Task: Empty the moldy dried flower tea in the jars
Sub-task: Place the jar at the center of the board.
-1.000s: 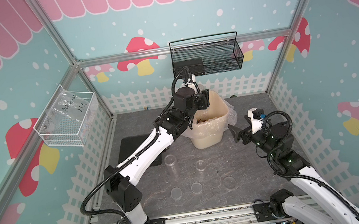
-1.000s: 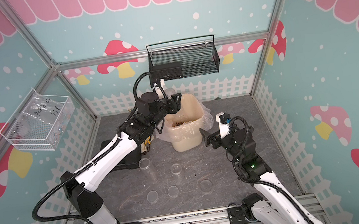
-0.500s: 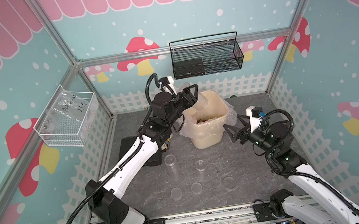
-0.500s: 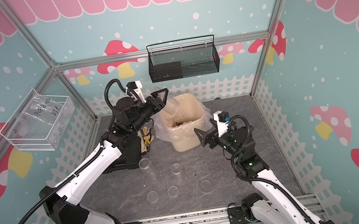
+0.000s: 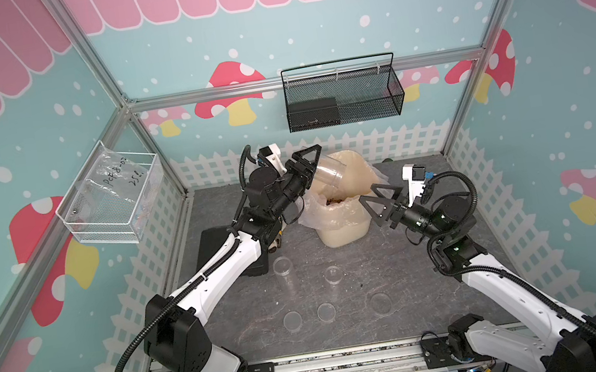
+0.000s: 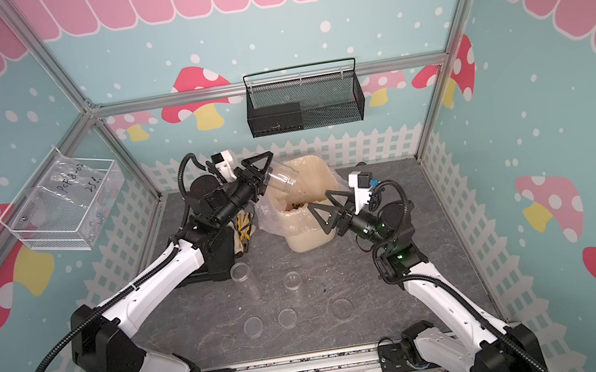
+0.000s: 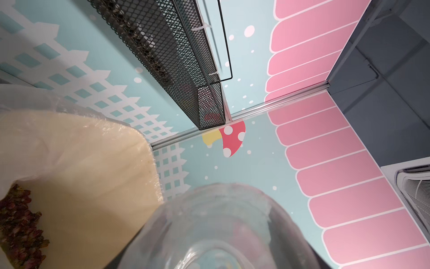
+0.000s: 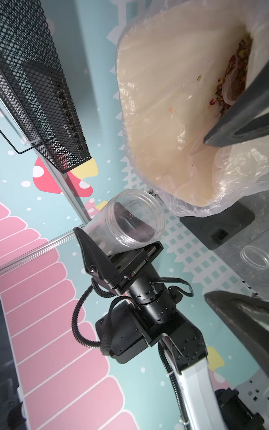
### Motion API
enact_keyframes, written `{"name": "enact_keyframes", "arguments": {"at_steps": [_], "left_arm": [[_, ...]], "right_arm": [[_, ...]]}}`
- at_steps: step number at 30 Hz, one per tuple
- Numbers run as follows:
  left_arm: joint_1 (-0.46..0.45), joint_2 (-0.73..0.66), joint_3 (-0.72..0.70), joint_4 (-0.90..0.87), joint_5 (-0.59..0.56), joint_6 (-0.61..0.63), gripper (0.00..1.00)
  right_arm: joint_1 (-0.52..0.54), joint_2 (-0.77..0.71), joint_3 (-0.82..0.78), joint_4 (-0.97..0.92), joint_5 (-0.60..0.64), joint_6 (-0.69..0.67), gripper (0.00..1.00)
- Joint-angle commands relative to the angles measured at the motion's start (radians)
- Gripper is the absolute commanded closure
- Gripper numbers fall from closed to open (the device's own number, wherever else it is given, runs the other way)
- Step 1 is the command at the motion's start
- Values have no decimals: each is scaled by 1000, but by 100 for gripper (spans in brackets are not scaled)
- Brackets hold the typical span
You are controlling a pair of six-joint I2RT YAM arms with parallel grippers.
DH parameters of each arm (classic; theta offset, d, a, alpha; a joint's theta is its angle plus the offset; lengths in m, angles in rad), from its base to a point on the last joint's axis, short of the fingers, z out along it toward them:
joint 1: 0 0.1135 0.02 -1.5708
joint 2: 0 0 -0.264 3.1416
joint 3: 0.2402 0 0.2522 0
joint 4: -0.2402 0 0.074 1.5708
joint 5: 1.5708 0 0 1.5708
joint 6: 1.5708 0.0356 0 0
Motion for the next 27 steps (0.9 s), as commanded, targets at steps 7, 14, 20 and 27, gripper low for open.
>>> {"name": "enact_keyframes", "arguments": {"at_steps": [7, 14, 20, 27], "left_arm": [[6, -22, -5, 57, 21, -44, 100], [5, -24, -7, 53, 25, -40, 100], [5, -28, -5, 53, 27, -39, 100], [5, -28, -5, 55, 31, -46, 100]], "right_arm": [[-4, 146, 86, 264, -29, 279, 2], [-1, 267, 134, 409, -47, 417, 2], [17, 330, 182, 455, -66, 455, 2], [37, 379, 229, 453, -62, 459, 2]]}}
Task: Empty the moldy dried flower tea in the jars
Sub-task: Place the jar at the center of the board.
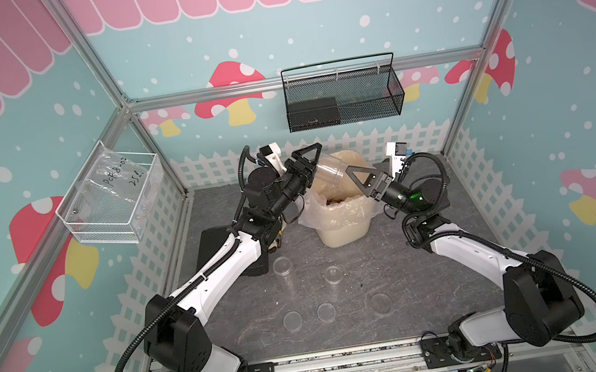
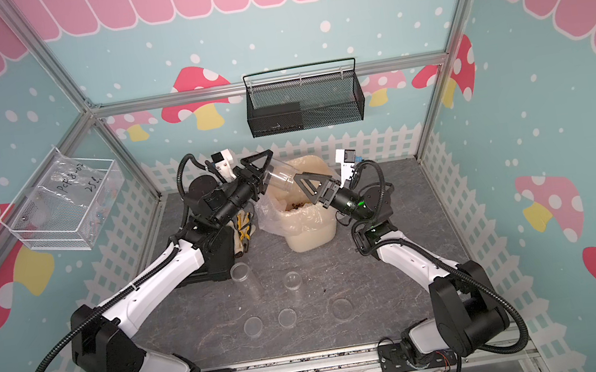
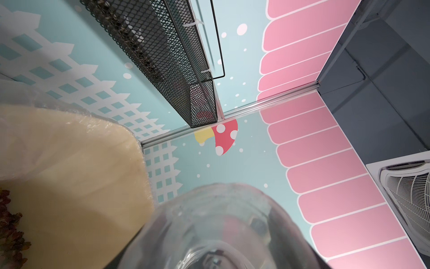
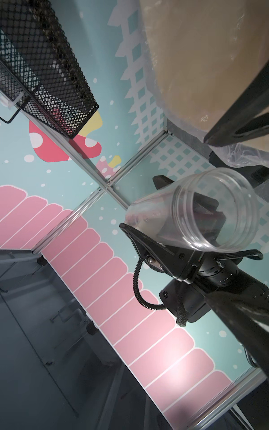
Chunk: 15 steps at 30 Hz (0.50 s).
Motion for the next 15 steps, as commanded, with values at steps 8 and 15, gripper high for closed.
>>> {"name": "enact_keyframes", "arguments": {"at_steps": [8, 15], "left_arm": [[3, -30, -3, 30, 14, -22, 100], [3, -25, -3, 34, 17, -25, 100]], "right_arm": [[39, 78, 90, 57, -17, 41, 2], [66, 119, 137, 58, -22, 49, 2]]}}
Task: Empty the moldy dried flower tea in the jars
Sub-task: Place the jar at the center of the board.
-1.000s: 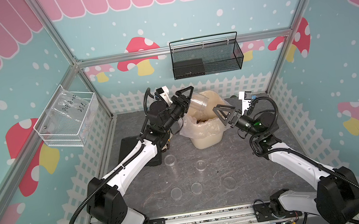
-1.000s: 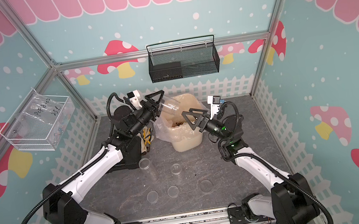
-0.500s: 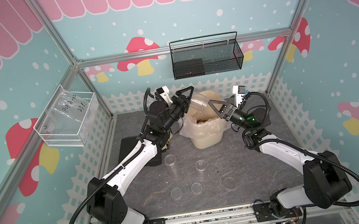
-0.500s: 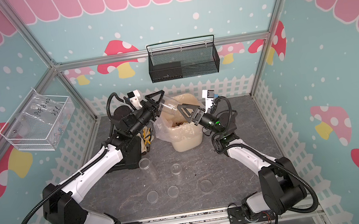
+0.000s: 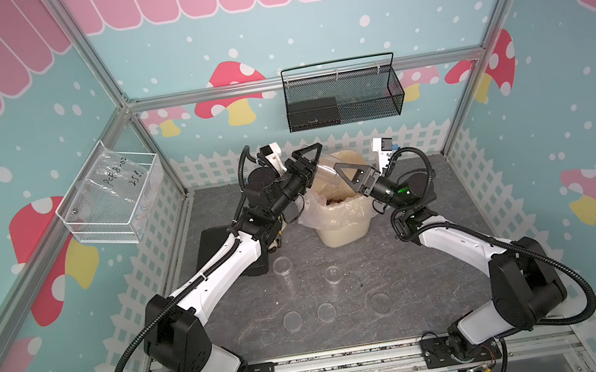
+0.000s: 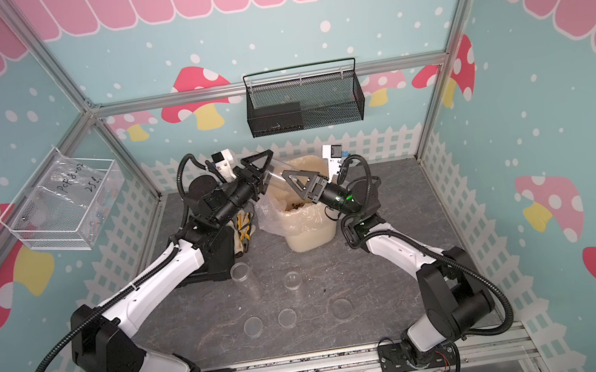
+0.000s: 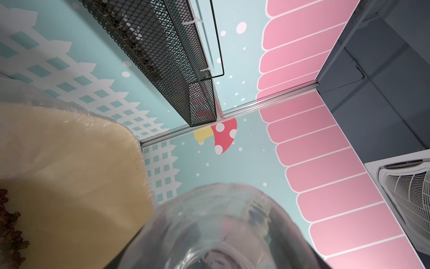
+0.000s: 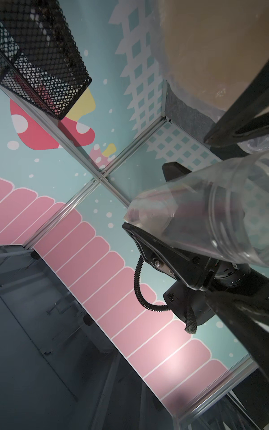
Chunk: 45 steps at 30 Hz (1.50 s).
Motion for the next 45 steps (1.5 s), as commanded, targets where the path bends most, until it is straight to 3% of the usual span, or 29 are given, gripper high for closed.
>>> {"name": "enact_keyframes", "arguments": {"at_steps": [1, 8, 19, 28, 32, 35, 38, 42, 45], "left_arm": [[3, -25, -3, 34, 13, -26, 100], [1, -20, -3, 40, 27, -28, 100], [-9, -14, -5, 45, 33, -30, 100], [-13, 0, -9, 59, 46, -47, 99], [-13, 1, -8, 68, 53, -44, 74], [-14, 0, -9, 74, 55, -40, 40], [-12, -5, -5, 64, 59, -19, 16], [-12, -19, 9, 18, 56, 24, 1], [-12, -33, 9, -4, 47, 52, 0]], "right_arm": [[17, 20, 39, 47, -15, 27, 2], [38, 58, 76, 52, -17, 36, 8], [43, 73, 72, 79, -8, 50, 37], [43, 68, 54, 80, -1, 40, 50], [43, 57, 40, 79, 2, 28, 55], [43, 44, 31, 79, 4, 16, 58], [43, 29, 21, 77, 2, 3, 64], [43, 9, 8, 76, 1, -15, 69], [43, -6, -2, 71, 3, -28, 72]]}}
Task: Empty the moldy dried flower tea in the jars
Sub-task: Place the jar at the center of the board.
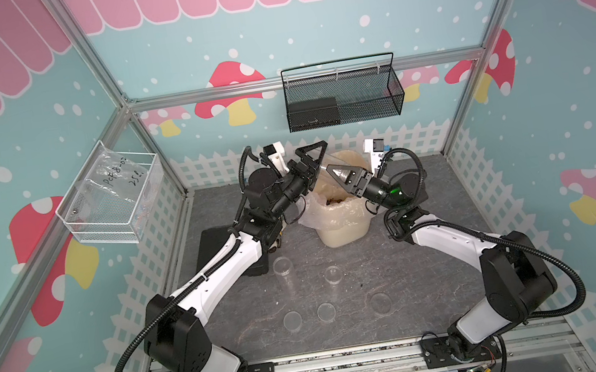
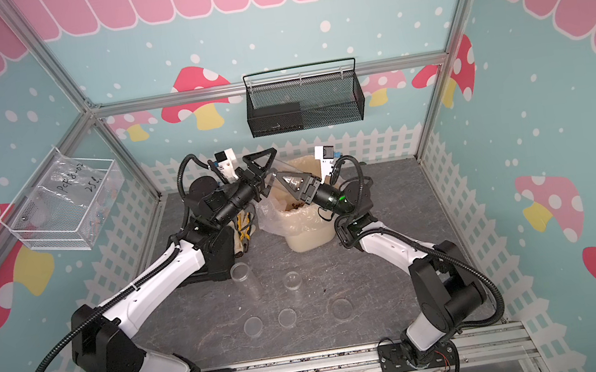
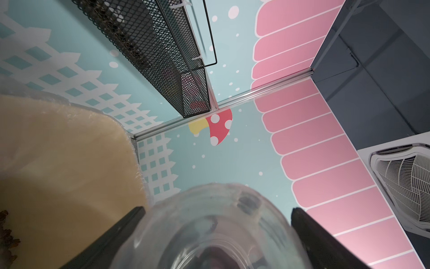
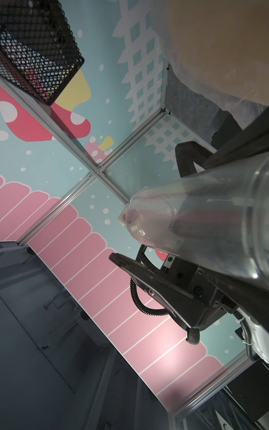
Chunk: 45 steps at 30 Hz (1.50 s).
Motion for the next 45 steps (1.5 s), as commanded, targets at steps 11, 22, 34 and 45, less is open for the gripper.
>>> {"name": "enact_keyframes", "arguments": {"at_steps": [11, 22, 34, 45], "left_arm": [[-3, -156, 26, -265, -93, 338, 0], [-11, -305, -62, -463, -148, 642, 0], [-80, -525, -336, -607, -355, 835, 0], [-148, -647, -464, -668, -437, 1017, 0]], "right_arm": [[10, -163, -42, -162, 13, -208, 77], [10, -325, -25, -570, 92, -528, 78], [10, -491, 49, -1050, 140, -849, 78], [9, -505, 166, -1450, 174, -1037, 77]]}}
